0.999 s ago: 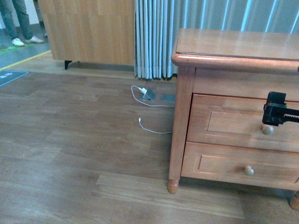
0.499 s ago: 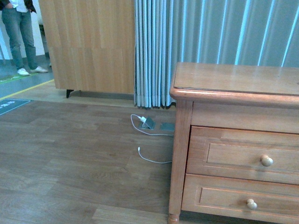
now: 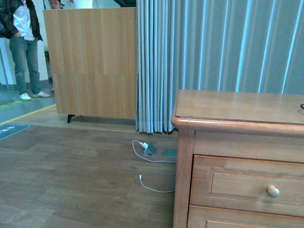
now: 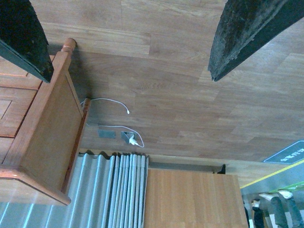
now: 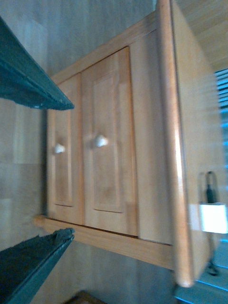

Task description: Place pink marker in drawer with both arms

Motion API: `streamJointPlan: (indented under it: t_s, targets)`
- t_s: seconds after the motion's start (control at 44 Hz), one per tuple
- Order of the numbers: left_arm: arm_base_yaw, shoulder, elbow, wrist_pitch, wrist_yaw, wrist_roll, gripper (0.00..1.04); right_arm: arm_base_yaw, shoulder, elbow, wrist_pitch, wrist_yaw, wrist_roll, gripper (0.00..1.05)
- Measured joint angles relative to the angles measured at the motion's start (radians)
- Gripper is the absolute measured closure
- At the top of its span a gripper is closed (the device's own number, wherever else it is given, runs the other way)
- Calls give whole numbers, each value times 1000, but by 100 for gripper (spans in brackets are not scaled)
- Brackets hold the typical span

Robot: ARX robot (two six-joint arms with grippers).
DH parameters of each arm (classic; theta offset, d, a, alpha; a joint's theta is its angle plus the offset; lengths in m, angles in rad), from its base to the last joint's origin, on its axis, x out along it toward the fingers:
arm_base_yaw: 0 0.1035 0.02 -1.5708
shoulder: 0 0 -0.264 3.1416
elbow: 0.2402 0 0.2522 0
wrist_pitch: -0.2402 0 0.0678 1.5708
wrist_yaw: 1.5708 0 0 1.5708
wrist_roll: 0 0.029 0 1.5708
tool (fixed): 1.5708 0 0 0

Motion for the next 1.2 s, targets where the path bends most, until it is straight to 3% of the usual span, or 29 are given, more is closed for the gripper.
streamJointPlan:
  t_s: [0.091, 0.454, 0.59, 0.658, 0.749, 1.203]
  targets:
    - [0, 0, 0, 0, 0, 0, 6, 55, -71, -35, 47, 48, -19, 47]
    - [0, 0, 0, 0, 0, 0, 6, 199, -262, -99, -75, 185, -34, 104]
    - [0, 0, 0, 0, 0, 0, 6, 243, -324, -126, -105, 227, -37, 103]
    - [0, 0, 0, 0, 0, 0, 6, 319, -362, -146, -120, 329, -37, 103]
    - [0, 0, 0, 0, 0, 0, 6, 362, -402, -146, -156, 338, -37, 103]
    - [0, 0, 0, 0, 0, 0, 6, 367, -579, -146, -331, 346, -37, 103]
